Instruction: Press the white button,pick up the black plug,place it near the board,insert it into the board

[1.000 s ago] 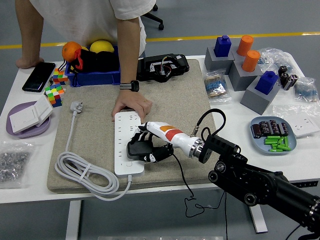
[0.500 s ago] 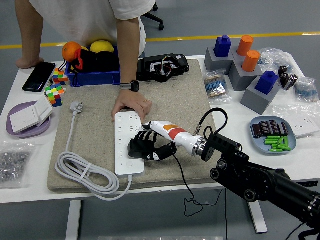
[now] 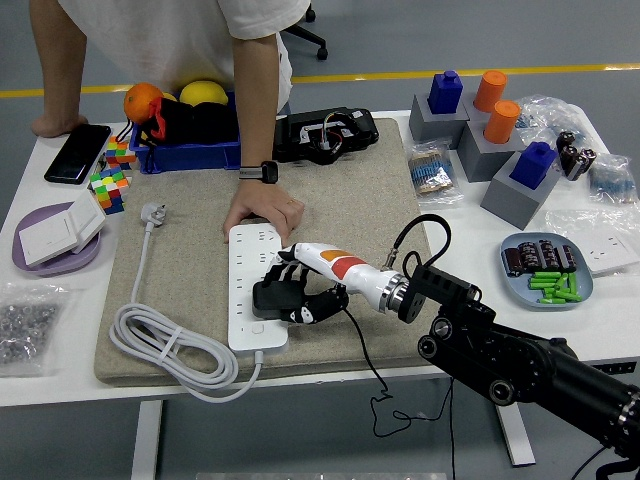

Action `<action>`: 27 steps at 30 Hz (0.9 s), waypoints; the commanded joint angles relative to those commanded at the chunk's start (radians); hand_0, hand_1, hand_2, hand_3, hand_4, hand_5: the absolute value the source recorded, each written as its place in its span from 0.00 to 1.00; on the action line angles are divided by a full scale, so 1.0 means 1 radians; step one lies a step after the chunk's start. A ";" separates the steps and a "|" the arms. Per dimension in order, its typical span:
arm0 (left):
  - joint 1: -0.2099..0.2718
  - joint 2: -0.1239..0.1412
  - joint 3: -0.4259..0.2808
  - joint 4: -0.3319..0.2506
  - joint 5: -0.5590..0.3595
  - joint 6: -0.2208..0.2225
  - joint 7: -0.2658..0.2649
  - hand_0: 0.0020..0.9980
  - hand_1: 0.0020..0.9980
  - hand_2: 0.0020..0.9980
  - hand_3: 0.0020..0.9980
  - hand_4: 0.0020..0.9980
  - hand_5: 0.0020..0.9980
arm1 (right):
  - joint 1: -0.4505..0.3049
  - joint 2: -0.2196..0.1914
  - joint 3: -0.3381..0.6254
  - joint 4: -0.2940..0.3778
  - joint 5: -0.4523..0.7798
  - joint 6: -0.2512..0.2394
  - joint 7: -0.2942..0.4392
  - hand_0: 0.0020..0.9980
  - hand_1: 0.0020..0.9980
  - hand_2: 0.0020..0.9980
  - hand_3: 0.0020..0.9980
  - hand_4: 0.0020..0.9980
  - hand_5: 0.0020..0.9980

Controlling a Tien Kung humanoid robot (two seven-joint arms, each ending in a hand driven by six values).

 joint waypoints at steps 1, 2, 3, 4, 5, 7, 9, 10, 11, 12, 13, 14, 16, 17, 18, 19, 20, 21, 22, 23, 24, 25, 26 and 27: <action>0.000 0.000 0.001 0.000 -0.001 0.000 0.000 0.70 0.67 0.62 0.67 0.47 0.20 | -0.002 0.000 0.002 0.004 0.002 0.005 -0.003 0.44 0.54 0.57 0.57 0.87 0.00; 0.001 0.000 0.000 0.000 0.000 0.000 0.000 0.70 0.67 0.62 0.67 0.47 0.20 | -0.004 0.000 0.005 0.009 0.005 0.011 -0.006 0.47 0.58 0.59 0.60 0.97 0.11; 0.001 -0.001 -0.001 0.000 0.001 0.000 0.001 0.70 0.67 0.62 0.67 0.47 0.20 | -0.005 0.000 0.007 0.012 0.006 0.015 -0.008 0.47 0.58 0.59 0.60 0.97 0.11; 0.001 -0.001 -0.001 0.000 0.003 0.000 0.001 0.70 0.67 0.62 0.67 0.47 0.20 | -0.006 0.000 0.010 0.015 0.009 0.018 -0.008 0.47 0.58 0.59 0.60 0.97 0.11; 0.002 -0.001 -0.003 0.000 0.005 0.000 0.001 0.70 0.67 0.62 0.67 0.47 0.20 | -0.007 0.000 0.013 0.016 0.011 0.020 -0.008 0.47 0.58 0.59 0.60 0.97 0.11; 0.002 -0.001 -0.004 0.000 0.008 -0.001 0.002 0.70 0.67 0.62 0.67 0.47 0.20 | -0.008 0.000 0.017 0.016 0.013 0.022 -0.009 0.47 0.58 0.59 0.60 0.97 0.11; 0.002 -0.001 -0.004 0.000 0.009 -0.001 0.002 0.70 0.67 0.62 0.67 0.47 0.20 | -0.008 0.000 0.021 0.015 0.017 0.024 -0.009 0.58 0.65 0.66 0.74 1.00 0.27; 0.002 -0.001 -0.004 0.000 0.009 -0.001 0.003 0.70 0.67 0.62 0.67 0.47 0.20 | -0.008 0.000 0.023 0.013 0.018 0.026 -0.010 0.58 0.65 0.66 0.74 1.00 0.27; 0.002 -0.001 -0.005 0.000 0.010 -0.001 0.003 0.70 0.67 0.62 0.67 0.47 0.20 | -0.009 0.000 0.024 0.013 0.018 0.028 -0.010 0.58 0.65 0.66 0.74 1.00 0.27; 0.003 -0.001 -0.005 0.000 0.011 -0.001 0.003 0.70 0.67 0.62 0.67 0.47 0.20 | -0.010 0.000 0.024 0.012 0.021 0.032 -0.013 0.58 0.65 0.66 0.74 1.00 0.27; 0.003 -0.001 -0.005 0.000 0.011 -0.001 0.003 0.70 0.67 0.62 0.67 0.47 0.20 | -0.010 0.000 0.025 0.010 0.020 0.037 -0.015 0.58 0.65 0.66 0.74 1.00 0.27; 0.003 -0.001 -0.005 0.000 0.012 -0.001 0.004 0.70 0.67 0.62 0.67 0.46 0.20 | -0.012 0.000 0.025 0.008 0.021 0.043 -0.019 0.65 0.72 0.72 0.79 1.00 0.38; 0.004 -0.002 -0.005 0.000 0.012 -0.001 0.004 0.70 0.67 0.62 0.67 0.46 0.20 | -0.014 0.000 0.025 0.007 0.022 0.051 -0.023 0.65 0.72 0.72 0.79 1.00 0.38; 0.004 -0.002 -0.005 0.000 0.011 -0.001 0.004 0.70 0.67 0.62 0.67 0.46 0.20 | -0.016 0.000 0.026 0.007 0.023 0.055 -0.024 0.65 0.72 0.72 0.79 1.00 0.38; 0.004 -0.002 -0.005 0.000 0.011 -0.001 0.004 0.70 0.67 0.62 0.67 0.46 0.20 | -0.017 0.000 0.026 0.007 0.025 0.057 -0.025 0.65 0.72 0.72 0.79 1.00 0.38; 0.004 -0.002 -0.004 0.000 0.009 -0.001 0.004 0.70 0.67 0.62 0.67 0.46 0.20 | -0.018 0.000 0.026 0.009 0.026 0.058 -0.025 0.65 0.72 0.72 0.79 1.00 0.38; 0.004 -0.002 -0.004 0.000 0.009 -0.001 0.004 0.70 0.67 0.62 0.67 0.46 0.20 | -0.019 0.000 0.028 0.014 0.028 0.059 -0.026 0.74 0.79 0.77 0.81 1.00 0.48; 0.004 -0.002 -0.003 0.000 0.009 -0.001 0.004 0.70 0.67 0.62 0.67 0.46 0.20 | -0.020 0.000 0.030 0.017 0.028 0.060 -0.025 0.74 0.79 0.77 0.81 1.00 0.48; 0.004 -0.001 -0.001 0.000 0.007 -0.001 0.005 0.70 0.67 0.62 0.67 0.46 0.20 | -0.021 0.000 0.032 0.021 0.029 0.059 -0.025 0.74 0.79 0.77 0.81 1.00 0.48; 0.004 -0.001 -0.001 0.000 0.009 -0.001 0.005 0.70 0.67 0.62 0.67 0.46 0.20 | -0.022 0.000 0.035 0.027 0.029 0.059 -0.024 0.74 0.79 0.77 0.81 1.00 0.48; 0.003 -0.001 -0.001 0.000 0.009 -0.001 0.005 0.70 0.67 0.62 0.67 0.46 0.20 | -0.023 0.000 0.040 0.035 0.029 0.058 -0.024 0.74 0.79 0.77 0.81 1.00 0.48; 0.003 -0.001 0.000 0.000 0.009 -0.001 0.005 0.70 0.67 0.62 0.67 0.46 0.20 | -0.025 0.000 0.046 0.044 0.030 0.058 -0.024 0.74 0.79 0.77 0.81 1.00 0.48; 0.002 -0.001 0.001 0.000 0.009 -0.001 0.005 0.70 0.67 0.61 0.67 0.46 0.20 | -0.027 0.000 0.051 0.051 0.030 0.059 -0.024 0.76 0.79 0.78 0.82 1.00 0.48; 0.001 -0.001 0.002 0.000 0.008 -0.001 0.005 0.70 0.67 0.61 0.67 0.46 0.20 | -0.031 0.000 0.062 0.066 0.029 0.061 -0.026 0.76 0.79 0.78 0.82 1.00 0.48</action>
